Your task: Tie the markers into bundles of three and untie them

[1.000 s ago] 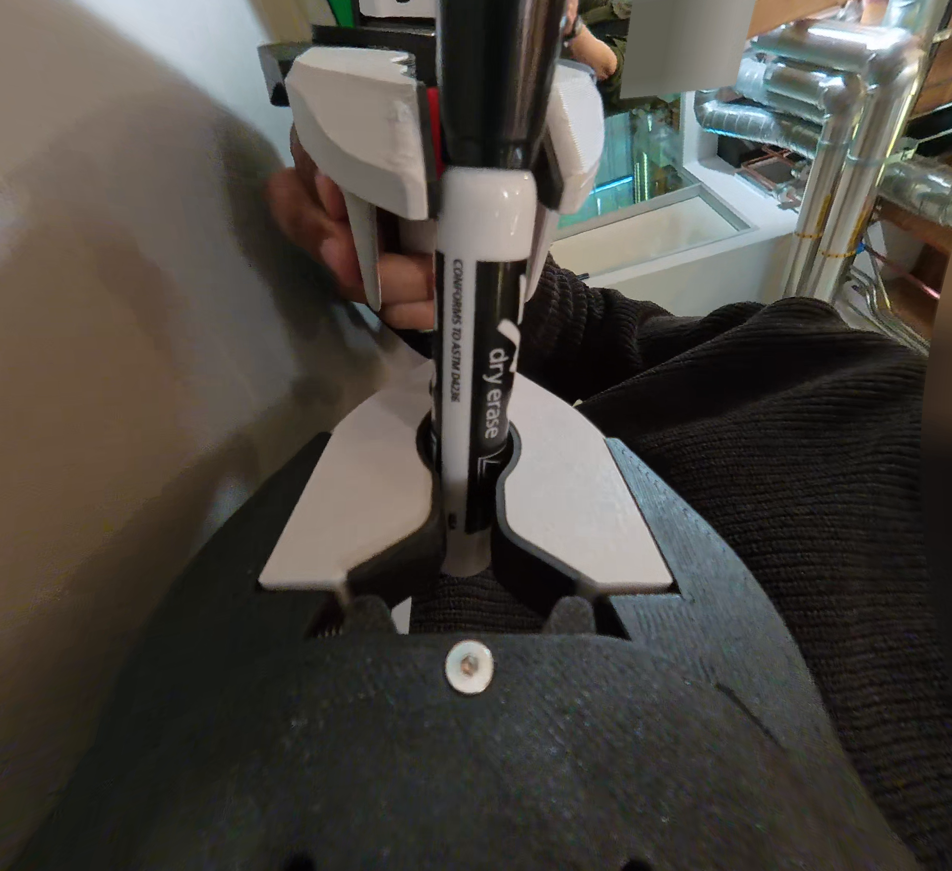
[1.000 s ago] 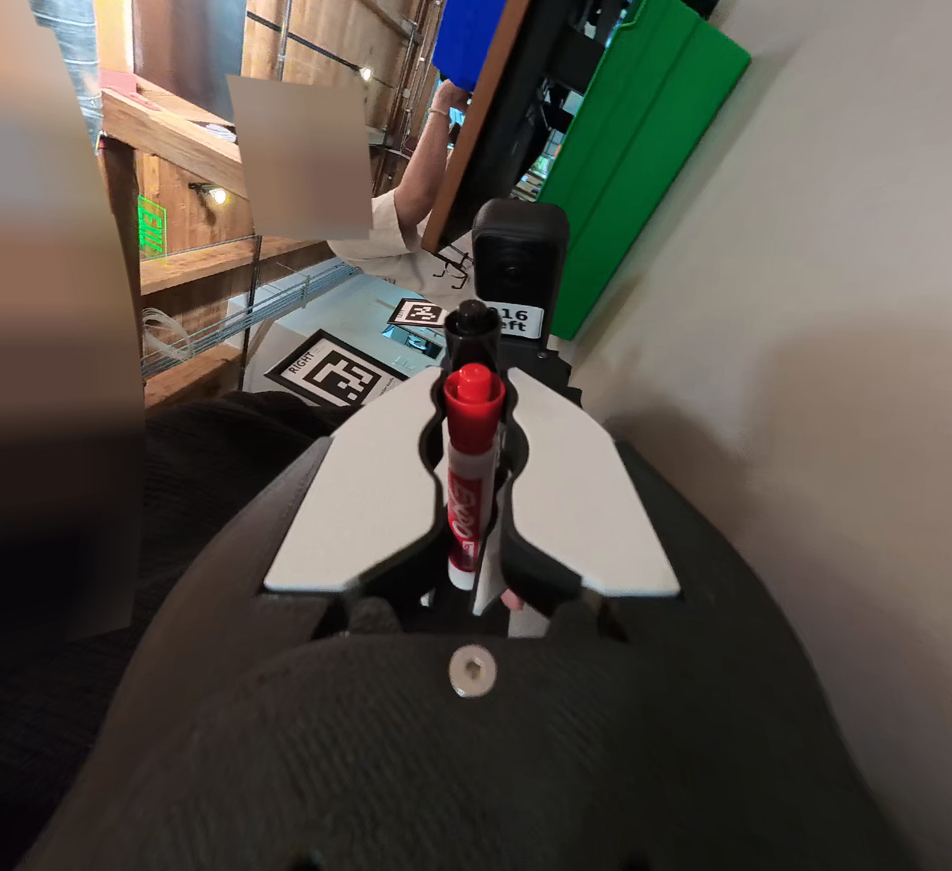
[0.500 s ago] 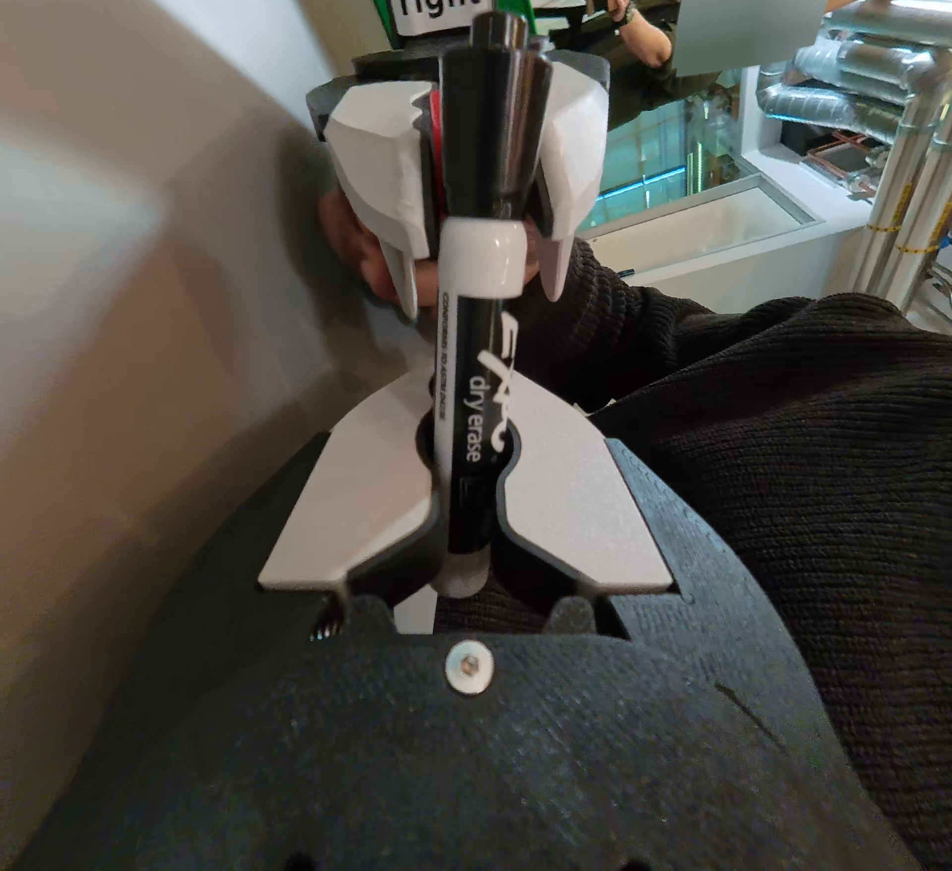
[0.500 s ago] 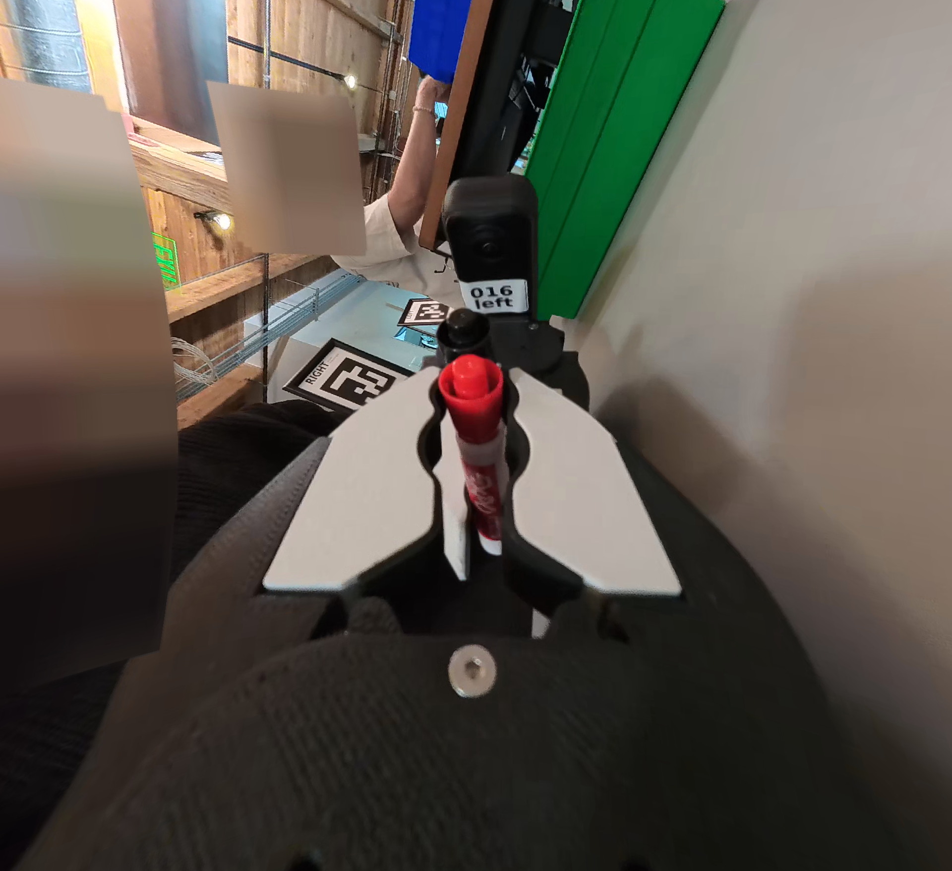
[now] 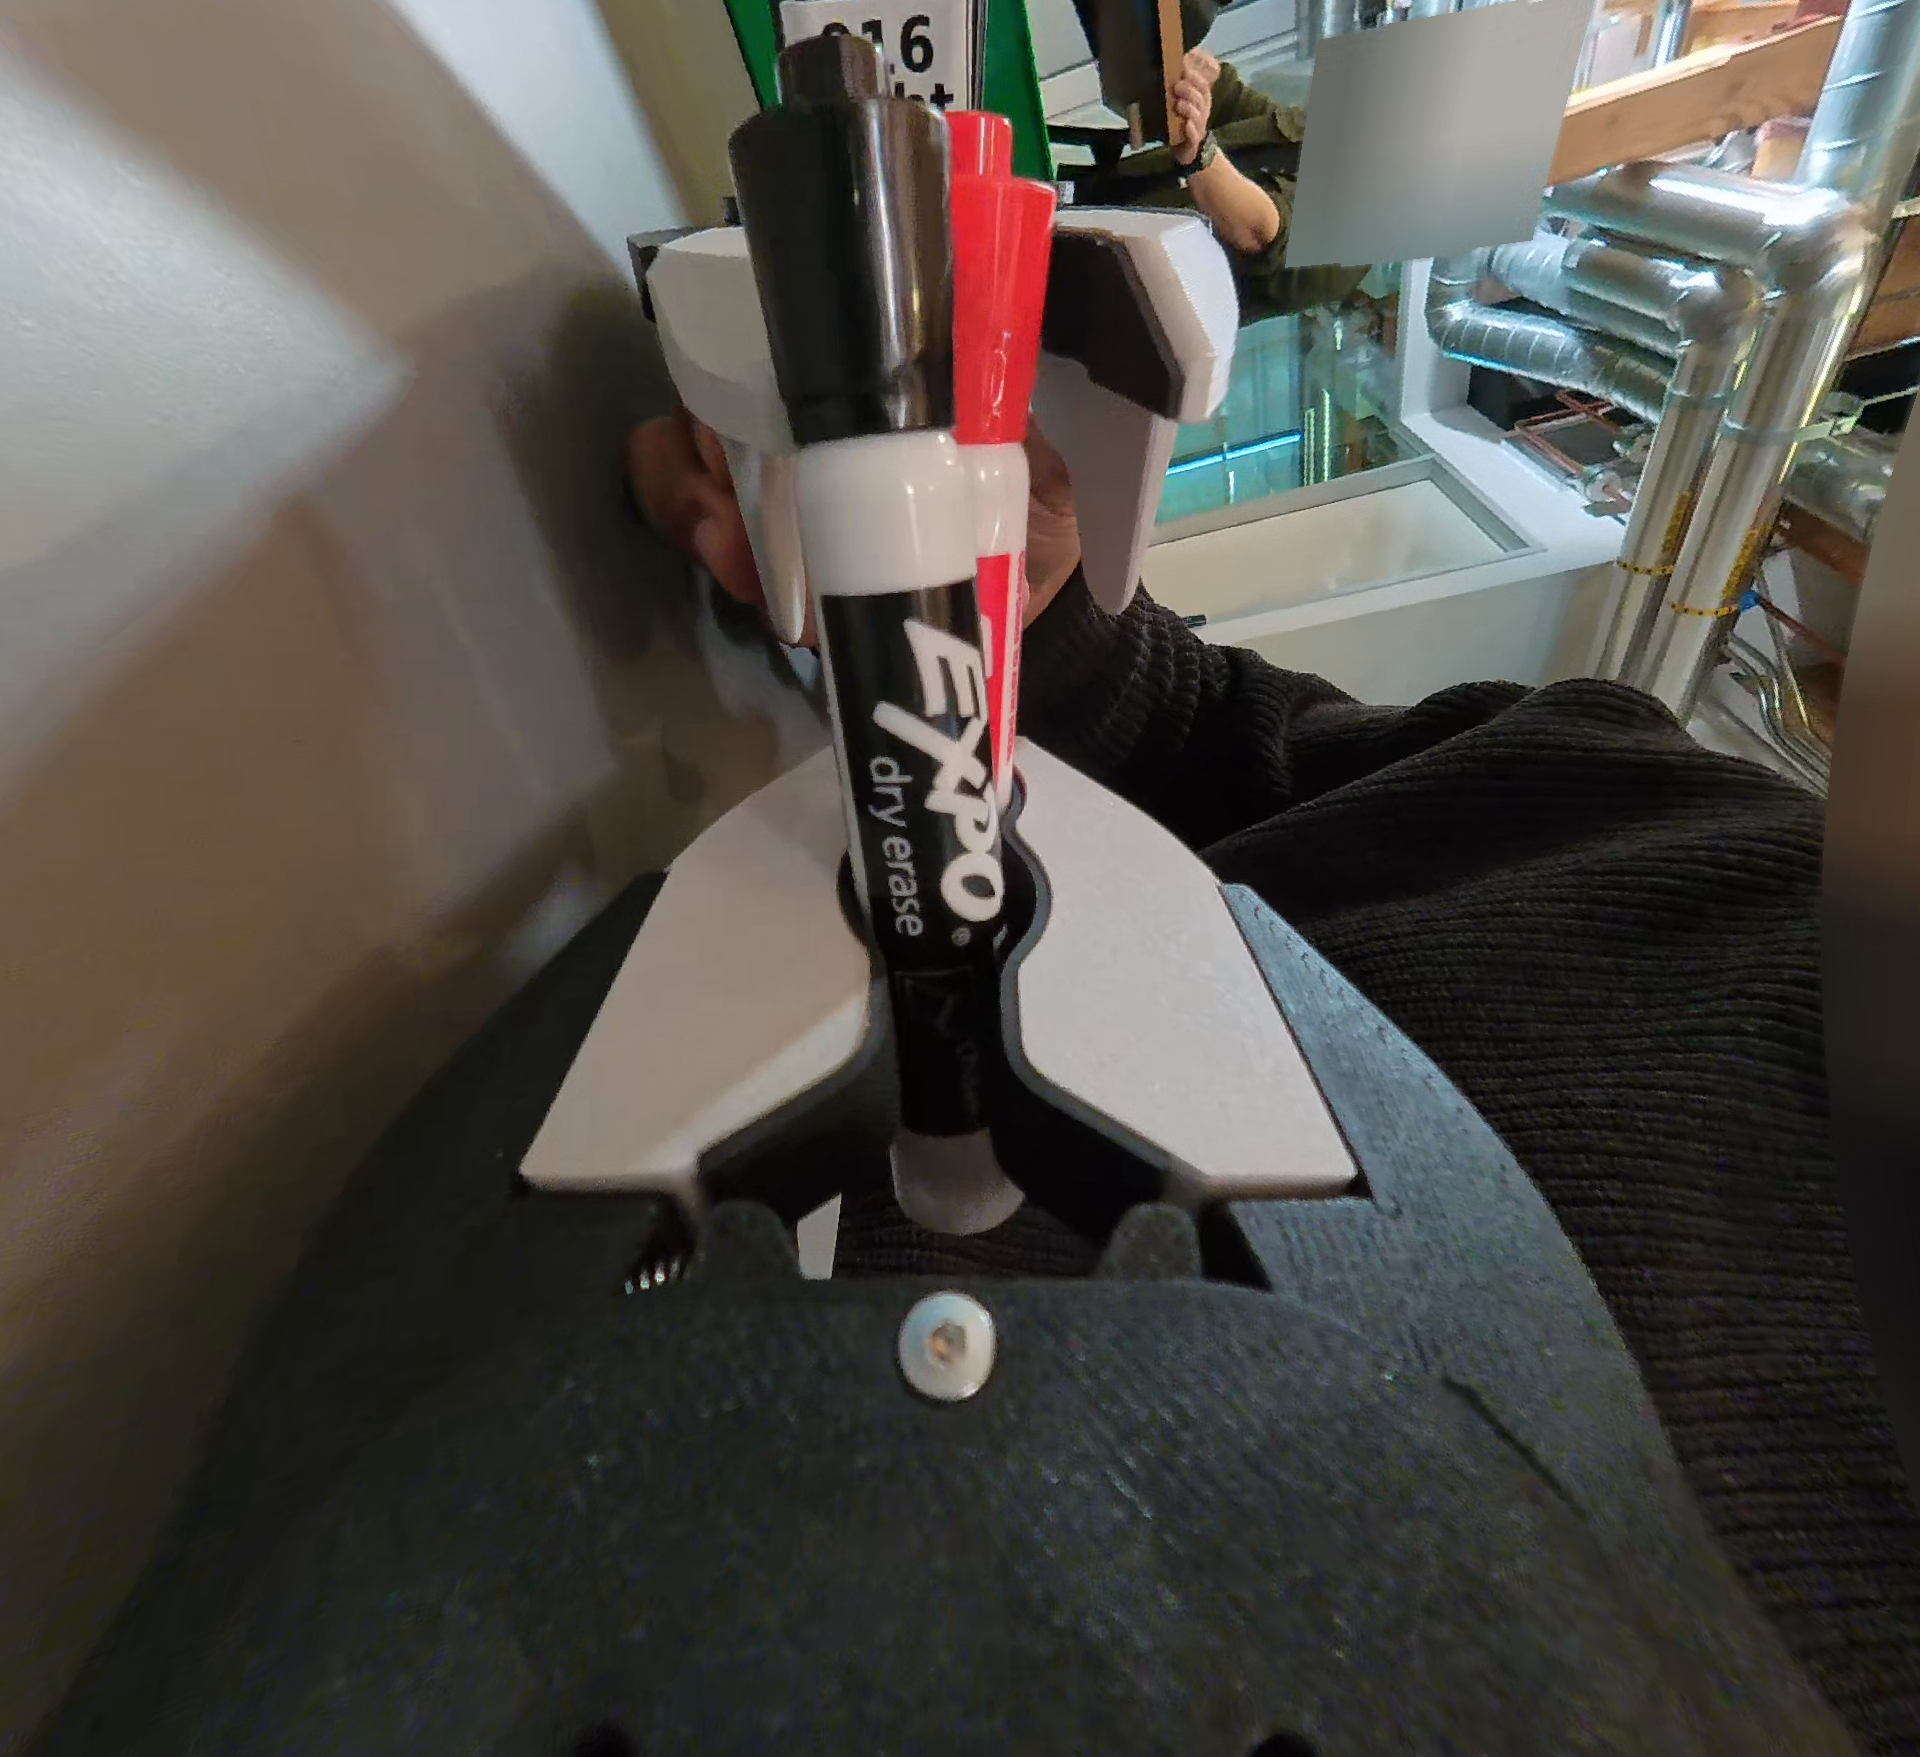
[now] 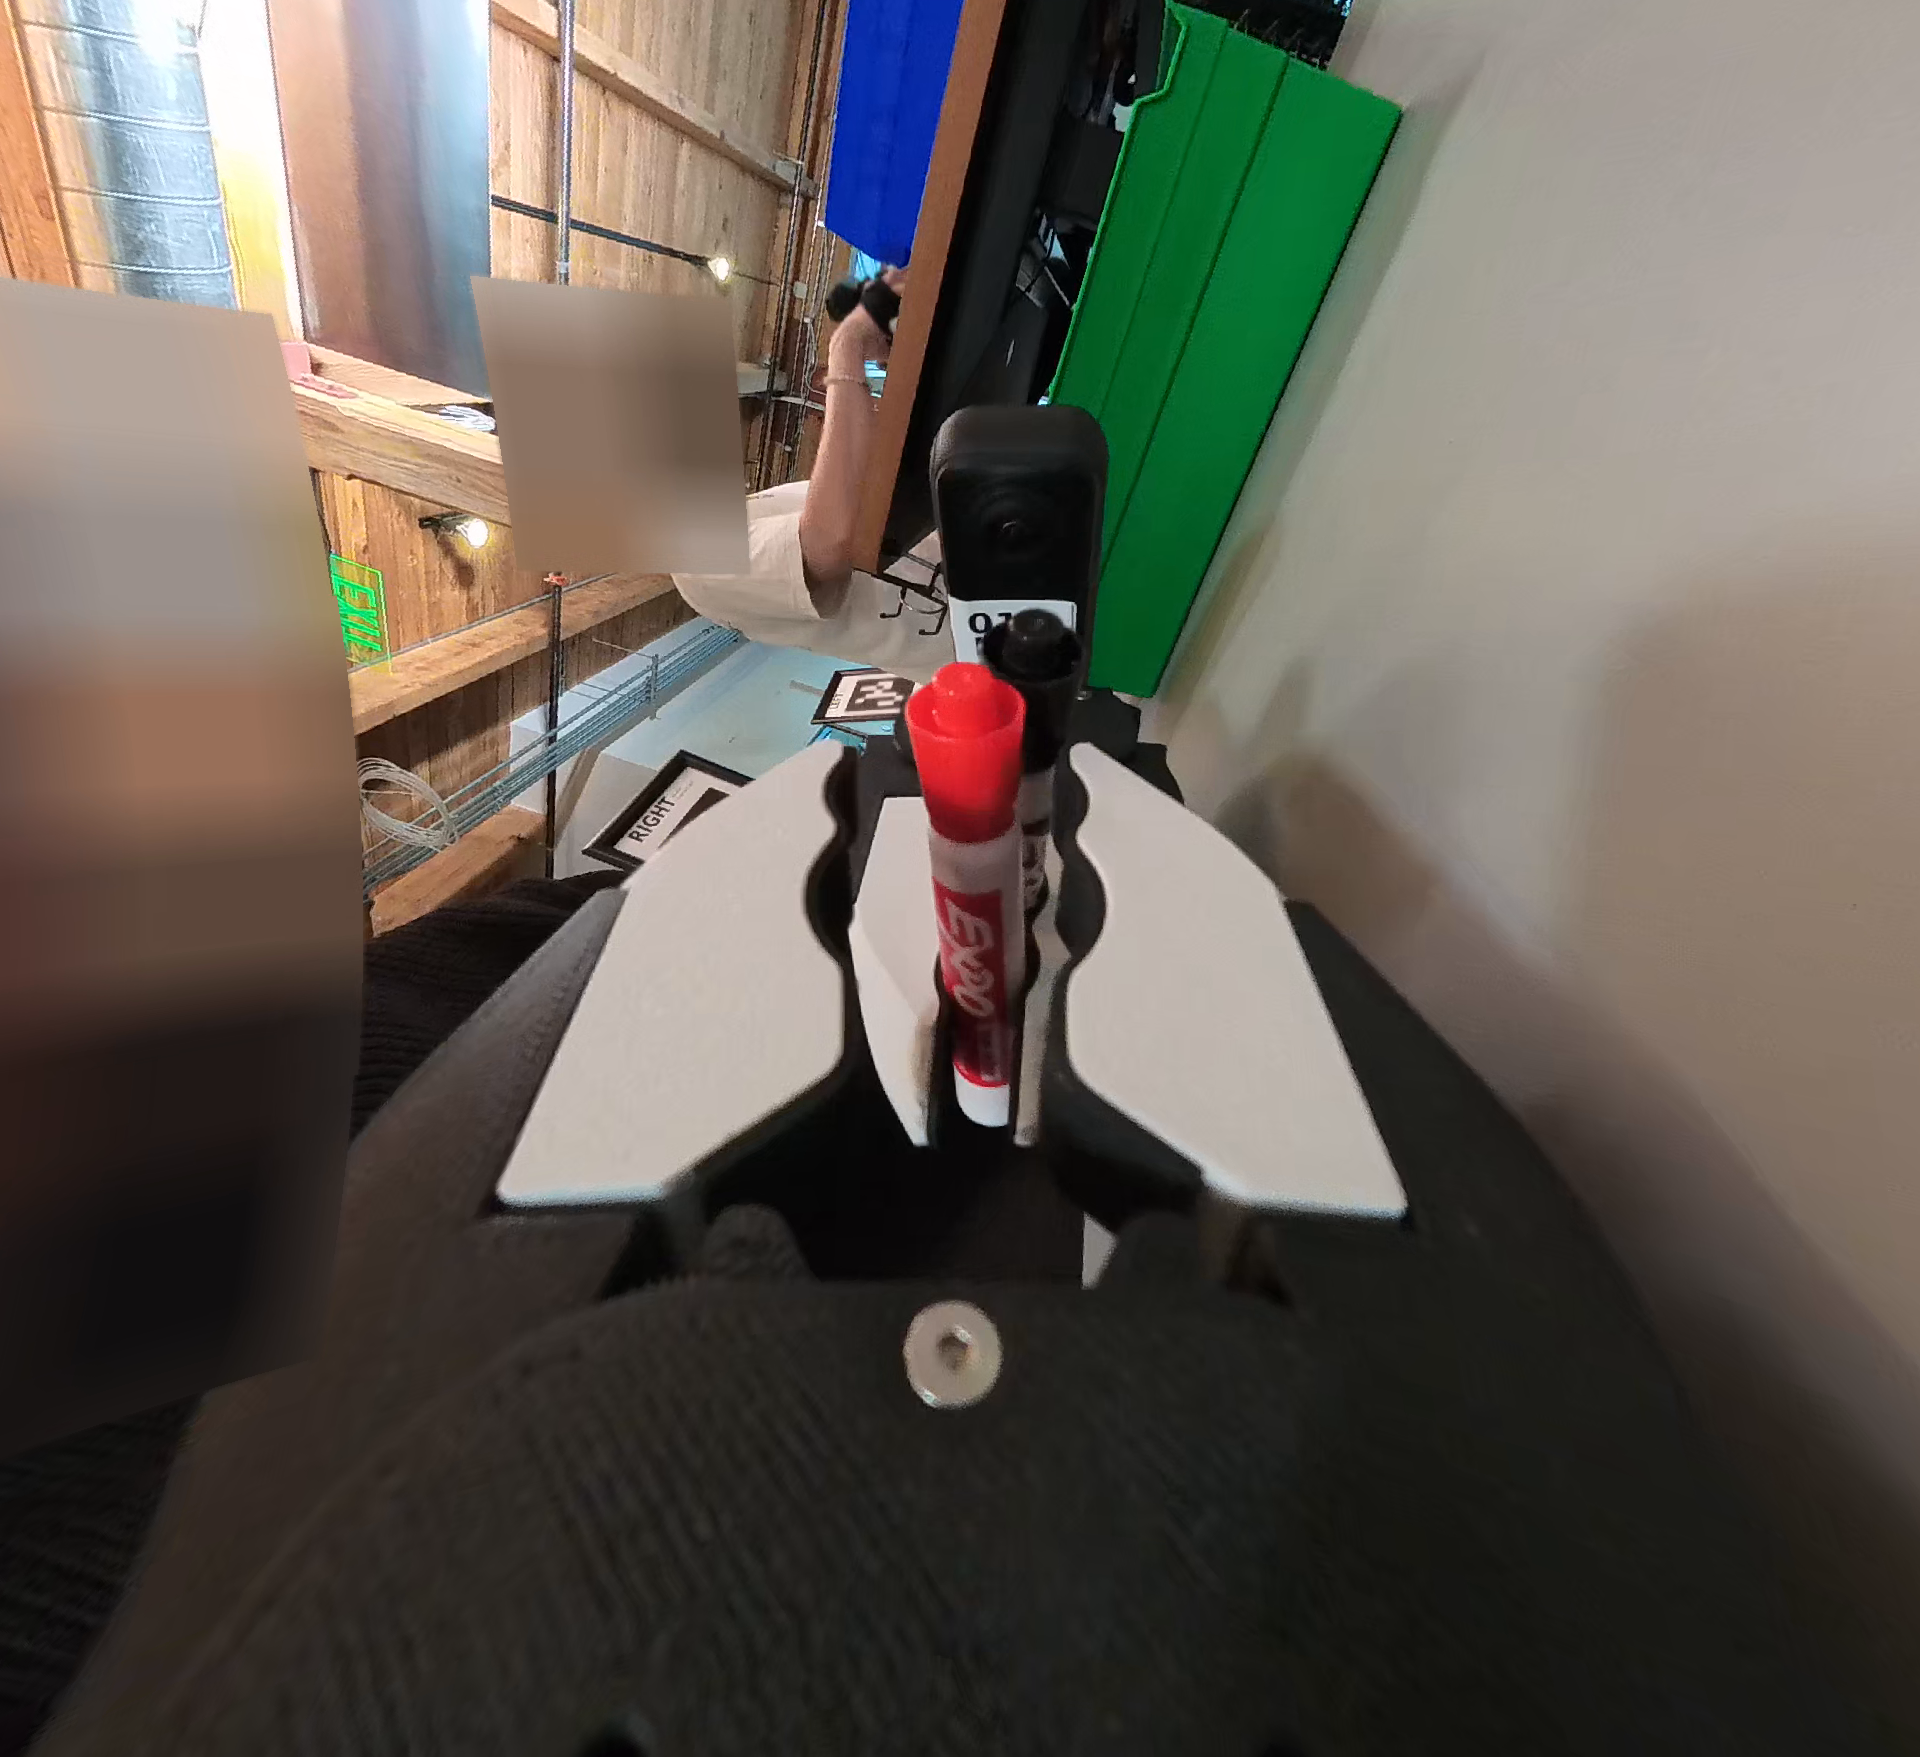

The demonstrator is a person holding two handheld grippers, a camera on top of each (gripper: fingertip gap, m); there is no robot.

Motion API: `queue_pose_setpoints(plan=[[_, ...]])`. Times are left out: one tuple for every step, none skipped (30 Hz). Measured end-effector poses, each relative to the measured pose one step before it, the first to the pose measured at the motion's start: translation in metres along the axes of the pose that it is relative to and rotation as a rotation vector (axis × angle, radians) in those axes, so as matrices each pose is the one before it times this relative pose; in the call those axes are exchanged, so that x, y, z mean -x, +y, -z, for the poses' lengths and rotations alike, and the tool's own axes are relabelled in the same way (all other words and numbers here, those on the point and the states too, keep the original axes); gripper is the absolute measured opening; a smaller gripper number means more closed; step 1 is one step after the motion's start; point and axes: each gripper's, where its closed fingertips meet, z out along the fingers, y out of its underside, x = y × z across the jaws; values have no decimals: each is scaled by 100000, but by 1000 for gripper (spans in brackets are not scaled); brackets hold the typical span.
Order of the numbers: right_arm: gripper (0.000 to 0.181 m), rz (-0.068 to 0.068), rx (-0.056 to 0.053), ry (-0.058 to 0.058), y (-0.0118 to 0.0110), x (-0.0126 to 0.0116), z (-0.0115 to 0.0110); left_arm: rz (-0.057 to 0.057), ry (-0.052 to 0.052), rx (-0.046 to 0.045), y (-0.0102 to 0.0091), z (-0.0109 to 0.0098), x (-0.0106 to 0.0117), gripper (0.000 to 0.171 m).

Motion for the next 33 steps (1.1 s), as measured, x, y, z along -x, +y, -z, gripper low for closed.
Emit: queue_pose_setpoints(plan=[[36,563,225,526,34,-19,-15,-119,163,-392,-45,22,-31,15],[36,634,469,801,66,-64,-25,-103,462,-619,-100,36,-62,15],[36,438,515,916,93,-92,-30,-77,613,-960,-175,58,-93,15],[37,52,405,641,81,-89,-27,-133,763,-1078,-190,86,-139,15],[38,-292,234,63,60,-20,-42,-395,817,-394,-97,77,-153,15],[37,-383,149,-264,72,23,-54,-721,-72,100,-16,40,-44,15],[35,-158,186,-139,74,-2,-67,-968,-938,223,37,5,73,15],[32,256,281,-162,103,10,-110,-865,-764,583,91,-40,79,15],[30,89,660,-7,178,-22,-143,-409,-166,33,32,-54,7,15],[31,-283,1168,-120,254,-11,-181,262,530,-442,-42,-40,-61,15],[33,-386,1260,-505,270,46,-182,501,836,-467,-71,-12,-108,15],[34,-333,904,-549,221,54,-167,188,542,-222,-35,12,-60,15],[36,-179,561,-486,162,71,-134,-129,-247,0,-6,21,44,15],[36,-89,306,-509,123,71,-118,-301,-645,-22,2,20,94,15],[36,-114,188,-456,97,55,-110,-172,-248,74,20,5,31,15],[35,-216,288,-60,116,-24,-125,101,208,223,46,-42,-21,15],[34,-169,491,214,151,-72,-117,145,294,249,64,-69,-32,15],[32,-67,542,200,149,-80,-120,22,308,586,129,-88,-43,15],[30,-57,238,107,99,-45,-110,-107,158,819,164,-114,-39,15],[29,27,-127,-49,26,2,-91,-141,-95,693,160,-110,-7,15],[27,251,-335,-180,4,33,-61,-49,-167,431,104,-86,14,15],[24,392,-276,-236,4,42,-37,131,319,288,74,-54,-14,15],[20,536,-172,122,10,17,-20,732,489,76,32,-12,-40,15],[18,607,-163,653,-15,-59,11,581,-138,-383,-47,13,72,15],[18,390,68,691,6,-71,33,163,-254,-76,-4,14,62,15],[18,117,292,437,15,-60,28,-199,-537,-3,-3,0,74,15],[18,-28,48,284,-10,-46,28,-248,-376,-300,-42,2,27,15],[18,17,-304,116,-37,-9,20,-93,1,-408,-61,36,-8,15],[18,-215,-234,-69,-41,13,0,17,346,-458,-47,45,-46,15],[18,-295,-46,-126,-23,23,7,127,450,-447,-57,46,-53,15],[18,-249,34,-46,-9,20,4,124,305,-417,-53,48,-35,16],[18,-185,30,-20,-12,22,2,-185,317,-309,-38,42,-57,16],[18,-67,63,-156,-17,40,10,-177,226,-158,-28,18,-45,16]])
